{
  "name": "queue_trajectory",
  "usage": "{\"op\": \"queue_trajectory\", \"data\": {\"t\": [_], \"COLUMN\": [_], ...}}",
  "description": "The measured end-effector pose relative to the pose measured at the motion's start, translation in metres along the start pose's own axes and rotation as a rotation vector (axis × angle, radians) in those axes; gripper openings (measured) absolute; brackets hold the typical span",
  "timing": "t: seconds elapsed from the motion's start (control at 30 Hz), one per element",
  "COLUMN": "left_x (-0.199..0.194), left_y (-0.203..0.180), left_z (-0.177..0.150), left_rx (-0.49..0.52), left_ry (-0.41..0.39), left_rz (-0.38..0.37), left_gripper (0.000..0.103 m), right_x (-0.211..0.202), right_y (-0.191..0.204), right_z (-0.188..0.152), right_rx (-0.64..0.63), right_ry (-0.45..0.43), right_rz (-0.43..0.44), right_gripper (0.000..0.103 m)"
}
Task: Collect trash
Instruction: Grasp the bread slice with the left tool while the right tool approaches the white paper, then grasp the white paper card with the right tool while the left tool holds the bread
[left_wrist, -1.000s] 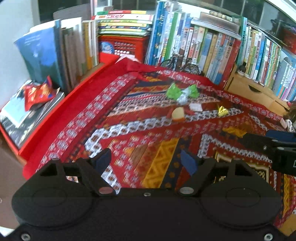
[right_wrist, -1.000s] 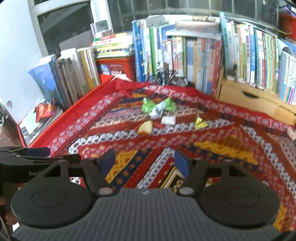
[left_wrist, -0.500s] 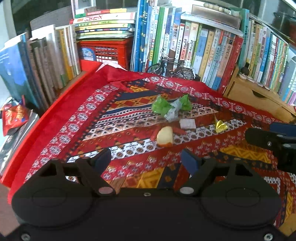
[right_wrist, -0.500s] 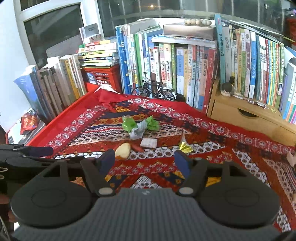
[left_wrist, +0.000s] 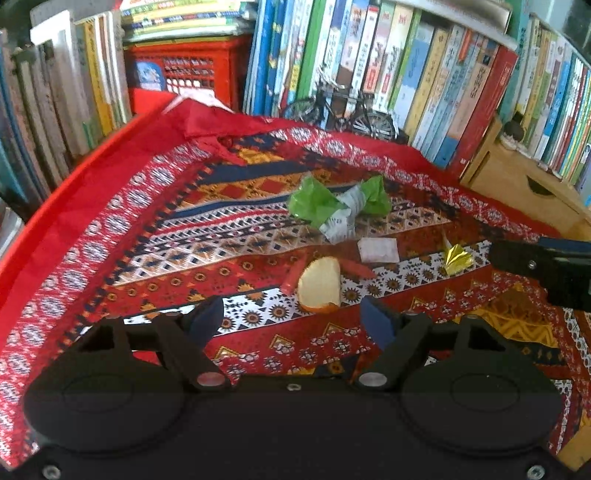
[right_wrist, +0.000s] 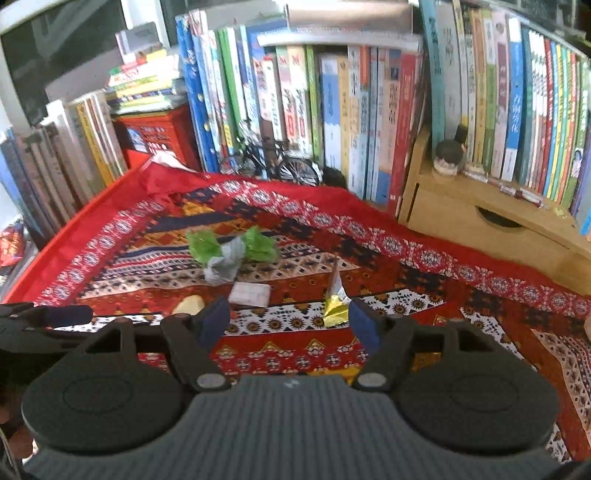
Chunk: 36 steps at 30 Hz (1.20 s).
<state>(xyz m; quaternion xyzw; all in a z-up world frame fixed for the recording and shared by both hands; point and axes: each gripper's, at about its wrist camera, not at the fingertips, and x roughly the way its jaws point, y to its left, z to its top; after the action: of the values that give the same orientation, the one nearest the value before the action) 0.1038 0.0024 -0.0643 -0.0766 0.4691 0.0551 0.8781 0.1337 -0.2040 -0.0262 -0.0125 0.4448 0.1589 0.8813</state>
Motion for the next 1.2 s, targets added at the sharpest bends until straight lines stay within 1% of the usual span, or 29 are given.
{"op": "queue_trajectory", "data": {"t": [0.03, 0.2, 0.33, 0.43, 0.5, 0.53, 0.6, 0.67, 0.77, 0.87, 0.97, 1.2], "left_x": [0.005, 0.029, 0.042, 0.048, 0.051, 0.052, 0.053, 0.053, 0.054, 0.058, 0.059, 0.058], "left_y": [0.0, 0.0, -0.003, -0.007, -0.009, -0.009, -0.01, -0.01, -0.012, -0.015, -0.017, -0.014], "left_z": [0.0, -0.002, -0.003, -0.003, -0.003, -0.003, -0.003, -0.003, -0.003, -0.006, -0.012, -0.013], "left_rx": [0.0, -0.004, 0.001, 0.018, 0.03, 0.034, 0.038, 0.038, 0.059, 0.093, 0.114, 0.111], "left_ry": [0.006, 0.032, 0.043, 0.037, 0.029, 0.025, 0.005, -0.022, -0.033, -0.021, -0.026, -0.044], "left_rz": [-0.002, -0.031, -0.058, -0.066, -0.071, -0.07, -0.074, -0.089, -0.101, -0.094, -0.085, -0.07], "left_gripper": [0.077, 0.064, 0.061, 0.057, 0.048, 0.046, 0.037, 0.033, 0.033, 0.034, 0.034, 0.042], "right_x": [0.005, 0.033, 0.051, 0.064, 0.072, 0.076, 0.084, 0.09, 0.1, 0.11, 0.118, 0.134], "right_y": [-0.001, -0.005, -0.004, -0.001, 0.001, 0.003, 0.005, 0.007, 0.008, 0.009, 0.009, 0.017], "right_z": [0.0, 0.001, 0.004, 0.006, 0.007, 0.008, 0.008, 0.009, 0.009, 0.01, 0.01, 0.011], "right_rx": [0.0, -0.001, -0.008, -0.016, -0.023, -0.026, -0.032, -0.038, -0.037, -0.019, -0.009, -0.008], "right_ry": [0.008, 0.051, 0.071, 0.085, 0.094, 0.099, 0.107, 0.114, 0.125, 0.135, 0.141, 0.153], "right_rz": [-0.003, -0.011, -0.007, 0.004, 0.015, 0.02, 0.033, 0.044, 0.06, 0.082, 0.102, 0.124], "right_gripper": [0.08, 0.08, 0.08, 0.08, 0.08, 0.08, 0.08, 0.08, 0.08, 0.08, 0.08, 0.08]}}
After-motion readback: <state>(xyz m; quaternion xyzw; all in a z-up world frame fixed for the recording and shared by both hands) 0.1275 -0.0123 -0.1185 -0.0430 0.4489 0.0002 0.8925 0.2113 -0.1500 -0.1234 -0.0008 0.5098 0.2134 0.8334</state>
